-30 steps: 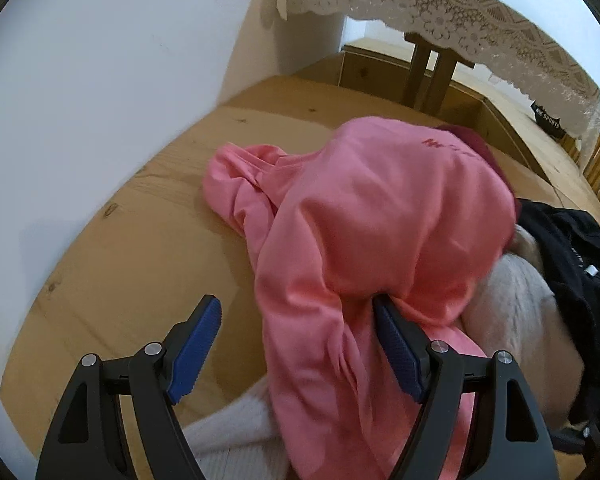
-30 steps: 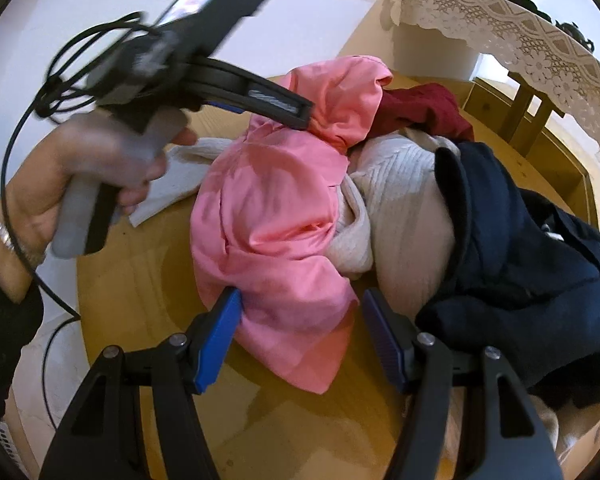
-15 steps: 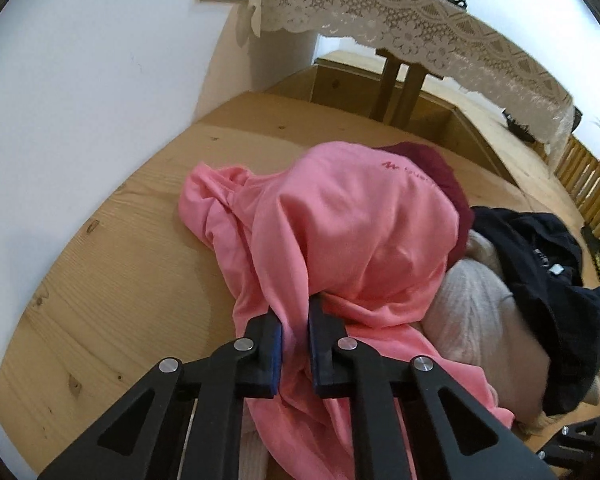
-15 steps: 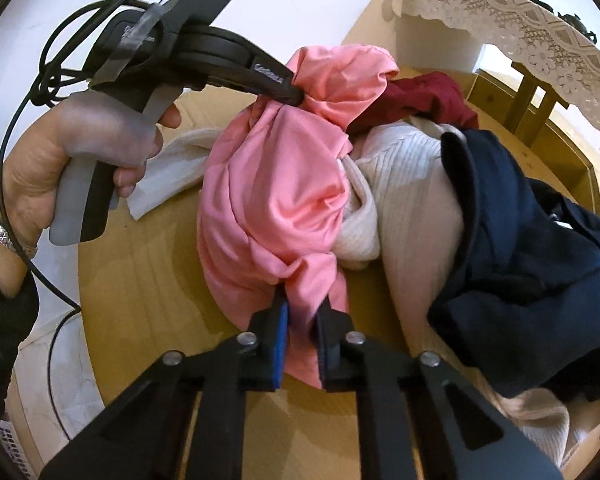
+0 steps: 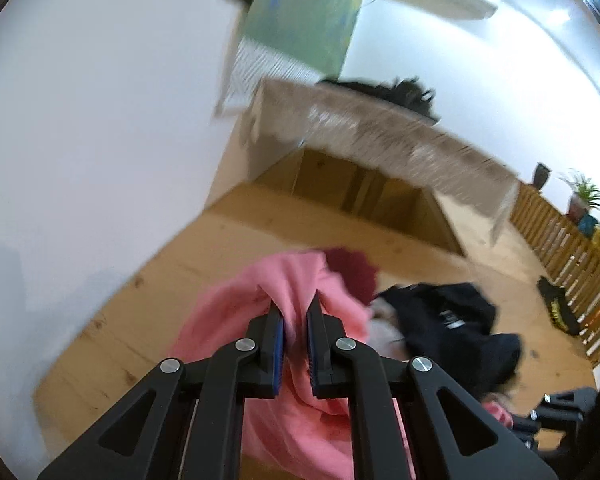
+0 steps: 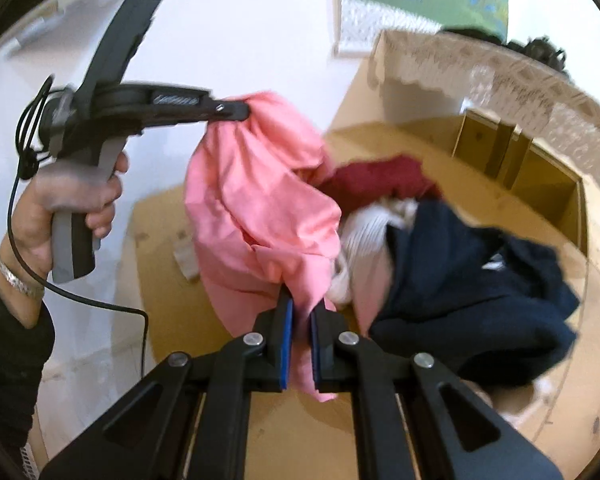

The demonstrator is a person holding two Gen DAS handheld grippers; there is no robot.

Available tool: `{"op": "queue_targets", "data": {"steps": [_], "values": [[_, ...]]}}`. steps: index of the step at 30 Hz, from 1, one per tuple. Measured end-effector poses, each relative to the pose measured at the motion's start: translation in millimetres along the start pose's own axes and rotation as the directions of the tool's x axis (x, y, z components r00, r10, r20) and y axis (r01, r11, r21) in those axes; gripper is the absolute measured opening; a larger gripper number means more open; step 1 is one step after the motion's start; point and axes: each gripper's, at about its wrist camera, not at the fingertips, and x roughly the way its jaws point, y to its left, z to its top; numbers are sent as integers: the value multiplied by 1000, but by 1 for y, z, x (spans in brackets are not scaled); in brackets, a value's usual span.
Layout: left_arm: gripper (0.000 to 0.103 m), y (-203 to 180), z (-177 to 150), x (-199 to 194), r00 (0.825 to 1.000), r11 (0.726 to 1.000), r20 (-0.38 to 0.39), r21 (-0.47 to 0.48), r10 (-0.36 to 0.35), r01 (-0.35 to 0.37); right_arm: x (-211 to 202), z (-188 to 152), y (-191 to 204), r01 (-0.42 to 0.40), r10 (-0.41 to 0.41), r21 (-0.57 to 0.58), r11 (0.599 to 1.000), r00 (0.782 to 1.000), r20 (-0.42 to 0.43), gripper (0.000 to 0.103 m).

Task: Fold clothes
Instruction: 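Lift the pink hoodie with both grippers and carry it onto the open table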

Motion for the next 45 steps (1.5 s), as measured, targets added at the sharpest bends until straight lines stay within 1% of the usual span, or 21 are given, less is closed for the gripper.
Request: {"op": "queue_targets", "data": {"steps": [2, 4, 8, 12, 14, 17, 22, 25, 26, 27, 29, 30, 31, 32, 34, 35, 36, 37, 39, 41, 45], "values": [[8, -24, 10, -27, 999, 998, 29, 52, -22, 21, -34, 1, -7, 10, -10, 16, 1000, 999, 45, 7], [8, -52, 16, -51, 996, 993, 50, 96, -79, 74, -71, 0, -21, 32, -35, 39, 999, 995, 89, 7], [7, -117, 27, -98, 977, 968, 93, 183, -192, 173, -150, -10, -57, 105, -117, 78, 991, 980, 163, 7], [7, -182, 27, -110, 958, 932, 56, 256, -281, 258, -226, -37, -98, 206, -230, 140, 969, 955, 190, 7], [7, -220, 21, -109, 944, 906, 16, 288, -329, 311, -256, -56, -119, 263, -291, 172, 949, 942, 169, 7], [7, -279, 5, -101, 923, 862, -48, 343, -382, 375, -301, -96, -146, 374, -401, 205, 904, 909, 109, 7], [7, -379, -43, -60, 855, 770, -223, 371, -469, 519, -347, -166, -197, 525, -540, 276, 805, 841, -26, 7], [7, -425, -84, -36, 822, 732, -332, 380, -463, 566, -355, -212, -232, 606, -596, 316, 730, 791, -141, 7], [12, -443, -100, -22, 816, 719, -388, 399, -429, 568, -355, -228, -243, 631, -609, 324, 705, 772, -182, 7], [13, -458, -114, -11, 814, 717, -428, 411, -393, 563, -353, -240, -254, 657, -617, 329, 678, 752, -231, 7], [14, -466, -139, 8, 804, 718, -488, 418, -339, 557, -336, -269, -281, 701, -587, 319, 638, 711, -387, 18], [15, -469, -151, 14, 799, 717, -511, 423, -316, 554, -330, -282, -291, 716, -571, 319, 621, 692, -441, 18], [19, -465, -155, 15, 804, 721, -511, 427, -305, 545, -326, -294, -299, 728, -559, 322, 605, 676, -479, 18], [22, -462, -160, 16, 808, 726, -511, 431, -293, 536, -326, -303, -304, 733, -552, 328, 595, 670, -496, 19], [32, -450, -165, 15, 812, 737, -513, 429, -277, 522, -330, -320, -312, 738, -541, 343, 581, 665, -514, 23], [36, -442, -165, 14, 811, 745, -516, 418, -275, 519, -332, -323, -313, 729, -533, 360, 582, 677, -508, 25], [37, -434, -166, 13, 814, 751, -518, 420, -263, 510, -333, -322, -309, 702, -517, 378, 603, 706, -484, 27], [37, -426, -167, 13, 817, 756, -520, 422, -251, 501, -330, -319, -305, 683, -509, 375, 627, 724, -467, 32], [37, -413, -170, 20, 832, 758, -517, 456, -202, 467, -319, -312, -298, 653, -497, 354, 669, 748, -441, 36], [37, -401, -181, 30, 837, 756, -525, 481, -156, 443, -298, -303, -288, 612, -472, 311, 727, 774, -421, 39], [37, -396, -204, 46, 807, 754, -574, 466, -140, 462, -242, -286, -260, 524, -412, 217, 824, 816, -405, 41]]}}
